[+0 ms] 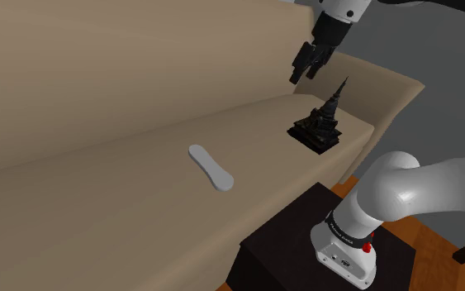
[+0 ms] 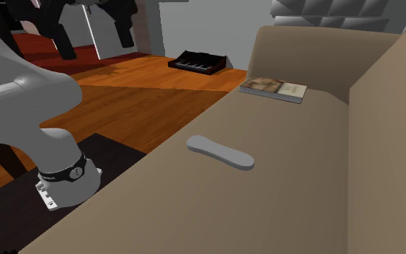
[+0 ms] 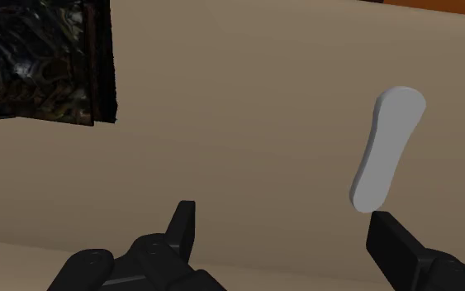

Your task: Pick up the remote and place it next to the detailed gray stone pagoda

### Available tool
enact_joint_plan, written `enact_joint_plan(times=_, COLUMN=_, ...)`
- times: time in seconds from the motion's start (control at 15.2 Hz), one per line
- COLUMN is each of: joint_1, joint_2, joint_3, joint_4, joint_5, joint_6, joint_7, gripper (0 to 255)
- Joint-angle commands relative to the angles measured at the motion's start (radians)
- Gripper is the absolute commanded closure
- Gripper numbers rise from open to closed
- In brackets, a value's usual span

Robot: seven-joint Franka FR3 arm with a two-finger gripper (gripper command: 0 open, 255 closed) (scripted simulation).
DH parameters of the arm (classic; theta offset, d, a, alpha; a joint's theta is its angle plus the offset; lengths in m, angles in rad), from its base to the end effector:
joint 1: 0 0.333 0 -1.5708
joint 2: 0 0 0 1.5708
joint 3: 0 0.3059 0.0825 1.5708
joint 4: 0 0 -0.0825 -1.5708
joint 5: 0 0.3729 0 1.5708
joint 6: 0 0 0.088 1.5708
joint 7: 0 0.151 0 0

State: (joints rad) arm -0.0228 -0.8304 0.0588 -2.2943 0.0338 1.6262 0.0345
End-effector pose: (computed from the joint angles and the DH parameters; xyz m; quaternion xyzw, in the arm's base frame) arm 0.3029 0.0211 0.5866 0.9967 -0.0066 0.0807 0.0027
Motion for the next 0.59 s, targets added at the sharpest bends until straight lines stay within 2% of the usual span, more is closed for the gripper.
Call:
enact_joint_plan(times=0.0, joint_1=0.0, joint_2=0.0, joint_3=0.0, joint_4=0.0, joint_5=0.0, joint_6=0.0, joint_7=0.0, gripper=0)
enact_joint_plan(times=0.53, joint_1=0.03, joint_2=0.124, joint_3=0.119, joint_4=-0.105, joint_5=0.061, joint_6=0.188, joint_7=0.11, gripper=0)
